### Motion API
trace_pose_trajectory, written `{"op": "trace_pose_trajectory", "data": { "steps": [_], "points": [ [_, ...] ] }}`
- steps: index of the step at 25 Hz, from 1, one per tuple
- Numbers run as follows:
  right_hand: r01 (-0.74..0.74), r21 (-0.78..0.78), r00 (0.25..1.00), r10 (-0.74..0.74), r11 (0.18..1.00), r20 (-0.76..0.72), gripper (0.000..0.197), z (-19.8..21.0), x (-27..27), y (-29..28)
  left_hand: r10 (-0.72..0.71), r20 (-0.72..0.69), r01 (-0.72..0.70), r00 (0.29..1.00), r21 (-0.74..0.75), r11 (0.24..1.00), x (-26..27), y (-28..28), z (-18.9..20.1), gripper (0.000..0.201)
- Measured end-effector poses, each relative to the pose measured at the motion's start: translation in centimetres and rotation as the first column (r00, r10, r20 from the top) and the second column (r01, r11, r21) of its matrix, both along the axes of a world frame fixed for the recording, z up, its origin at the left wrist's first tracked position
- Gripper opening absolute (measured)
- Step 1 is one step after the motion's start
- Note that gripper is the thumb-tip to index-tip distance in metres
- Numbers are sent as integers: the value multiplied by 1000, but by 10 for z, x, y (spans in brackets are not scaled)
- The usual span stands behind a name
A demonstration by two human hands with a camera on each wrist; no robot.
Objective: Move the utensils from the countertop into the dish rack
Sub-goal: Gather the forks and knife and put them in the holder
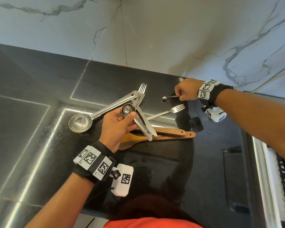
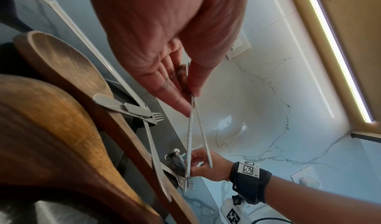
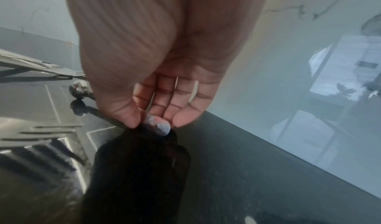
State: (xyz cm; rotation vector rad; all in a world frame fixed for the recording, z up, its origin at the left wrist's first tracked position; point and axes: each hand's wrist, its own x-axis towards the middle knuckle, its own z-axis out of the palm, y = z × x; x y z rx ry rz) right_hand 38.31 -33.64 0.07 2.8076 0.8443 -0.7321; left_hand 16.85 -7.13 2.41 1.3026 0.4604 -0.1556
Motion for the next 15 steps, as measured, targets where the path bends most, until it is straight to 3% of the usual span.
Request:
{"op": "trace_pose_trajectory", "data": {
  "steps": [2,4,8,10,15],
  "points": [
    [-1,83,999,-3,997,49,7,7,-6,0,2,-3,-2,1000,-1,1000,-1,0,-1,18],
    [62,298,993,-90,953,81,3,16,-22,6,12,-2,-12,1000,-13,1000,-3,2,0,19],
    [102,698,984,-175,709,34,5,42,-84,32,21,-37,-22,999,-39,999,-8,-1,-4,25],
    [74,757,982,-181,649,60,2,52,-129,36,-22,-34,19,999,-76,997,-15,-14,1,25],
    [30,841,975,-201,540,94,7,25,-175,49,-26,-41,19,999,-156,988,-21,-20,2,26]
  ]
}}
